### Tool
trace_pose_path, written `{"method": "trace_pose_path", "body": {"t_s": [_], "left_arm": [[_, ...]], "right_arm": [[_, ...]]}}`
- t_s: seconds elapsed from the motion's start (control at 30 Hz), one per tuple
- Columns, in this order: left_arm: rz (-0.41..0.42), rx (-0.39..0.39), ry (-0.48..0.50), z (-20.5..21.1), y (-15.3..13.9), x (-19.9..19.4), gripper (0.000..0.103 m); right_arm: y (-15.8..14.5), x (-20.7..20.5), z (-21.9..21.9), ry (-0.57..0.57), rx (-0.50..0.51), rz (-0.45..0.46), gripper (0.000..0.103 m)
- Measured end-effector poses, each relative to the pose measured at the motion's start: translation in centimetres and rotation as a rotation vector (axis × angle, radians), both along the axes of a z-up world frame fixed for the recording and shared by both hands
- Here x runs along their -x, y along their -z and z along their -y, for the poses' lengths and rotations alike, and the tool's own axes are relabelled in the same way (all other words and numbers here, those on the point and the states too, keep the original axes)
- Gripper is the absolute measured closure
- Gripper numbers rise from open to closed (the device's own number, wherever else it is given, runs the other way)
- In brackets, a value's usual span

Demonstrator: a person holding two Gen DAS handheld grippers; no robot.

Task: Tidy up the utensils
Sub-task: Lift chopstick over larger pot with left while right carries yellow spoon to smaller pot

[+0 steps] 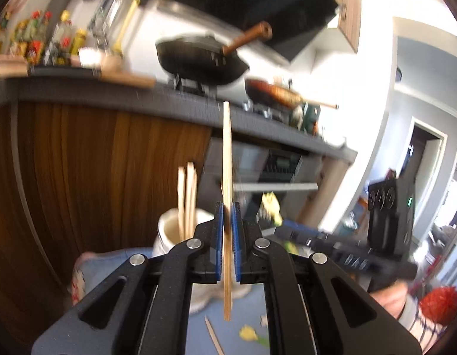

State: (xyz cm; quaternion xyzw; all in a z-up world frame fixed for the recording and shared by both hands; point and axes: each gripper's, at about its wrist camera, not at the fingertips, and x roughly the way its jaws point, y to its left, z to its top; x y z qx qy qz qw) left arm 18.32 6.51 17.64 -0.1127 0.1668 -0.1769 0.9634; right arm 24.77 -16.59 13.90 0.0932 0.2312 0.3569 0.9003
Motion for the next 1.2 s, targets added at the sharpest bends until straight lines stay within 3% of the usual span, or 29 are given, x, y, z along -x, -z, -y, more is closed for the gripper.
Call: {"method": "trace_pose_path", "body": {"t_s": [0.27,0.5,0.77,1.2], "left_arm": [[0.187,-0.006,-0.103,-0.4,-4.3,0.4,0.098],[0.25,-0.034,-0.209,0.0,-3.7,-1.2,0.097],[0.194,-0.057,-0.239,0.4,-0.2,-4.4,0.098],[0.001,-0.162,-0.189,1.6,3.8,-6.4,0.097]], "right_arm": [[0.8,-2.4,-0.1,0.06,-0.097,0.068,0.092],[1.0,-4.4,-0.3,0.116,-0.158,0.143,0.092],[2.5,-5.5,-1.4,0.18,-0.106,0.213,0.092],[4.3,-3.3,-1.8,0.16,0.046,0.225,0.092]]}}
